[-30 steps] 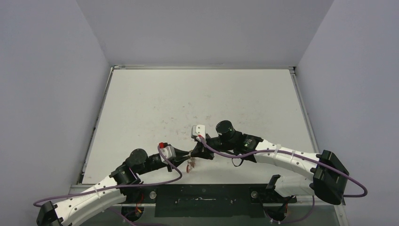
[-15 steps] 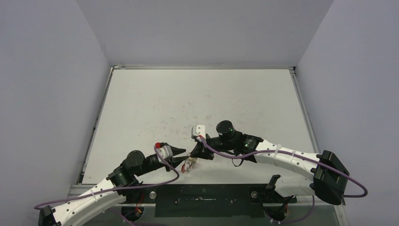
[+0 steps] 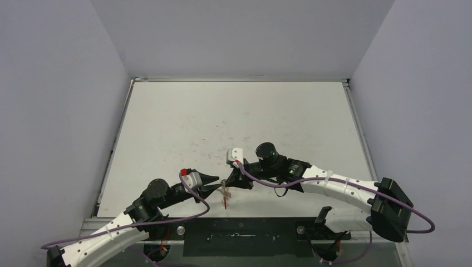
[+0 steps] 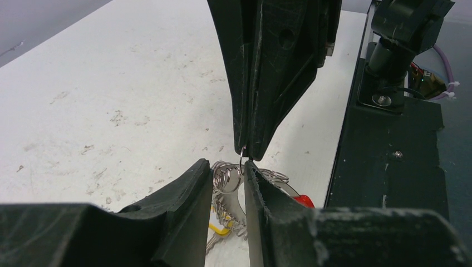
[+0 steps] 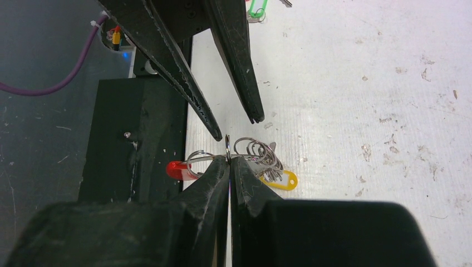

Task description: Put the keys on the keyring

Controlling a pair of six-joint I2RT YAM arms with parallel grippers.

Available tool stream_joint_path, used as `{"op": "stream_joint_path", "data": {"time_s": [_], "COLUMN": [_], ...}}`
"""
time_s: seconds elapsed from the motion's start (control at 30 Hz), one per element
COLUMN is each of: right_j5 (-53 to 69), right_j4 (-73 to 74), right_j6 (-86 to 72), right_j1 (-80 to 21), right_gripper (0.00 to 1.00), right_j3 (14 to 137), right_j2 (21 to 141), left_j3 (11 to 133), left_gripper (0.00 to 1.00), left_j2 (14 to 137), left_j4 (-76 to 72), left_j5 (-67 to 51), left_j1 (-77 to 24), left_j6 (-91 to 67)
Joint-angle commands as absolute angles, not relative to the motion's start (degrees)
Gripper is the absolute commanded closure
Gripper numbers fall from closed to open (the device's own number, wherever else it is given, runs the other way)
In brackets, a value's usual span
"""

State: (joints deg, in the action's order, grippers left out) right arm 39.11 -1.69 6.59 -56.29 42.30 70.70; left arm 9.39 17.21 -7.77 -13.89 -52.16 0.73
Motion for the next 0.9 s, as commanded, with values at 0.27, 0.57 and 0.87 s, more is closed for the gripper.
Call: {"op": "stream_joint_path", "data": {"time_s": [0.27, 0.57, 0.87], "right_j5": [40.50, 40.50, 41.63], "right_j4": [-6.03, -5.91, -5.10], "right_j6": [5.90, 6.06, 6.70], "right_j1": [-56.20, -56.21, -56.19], "right_gripper": [1.00, 1.00, 1.00], "right_j3": [42.93, 42.80, 43.18], "right_j2": [68.78, 68.64, 69.41], "left_j3": [11.27, 11.78, 11.72], "left_gripper": [0.75, 0.80, 0.82], "left_j2": [24.97, 28.26, 26.94], "left_j4": [-14.95, -18.42, -18.36], "left_j5": [-17.01, -18.11, -17.23], "left_j1": [-52.12, -52.21, -52.21], "left_j6": [0.27, -1.34, -1.22]}}
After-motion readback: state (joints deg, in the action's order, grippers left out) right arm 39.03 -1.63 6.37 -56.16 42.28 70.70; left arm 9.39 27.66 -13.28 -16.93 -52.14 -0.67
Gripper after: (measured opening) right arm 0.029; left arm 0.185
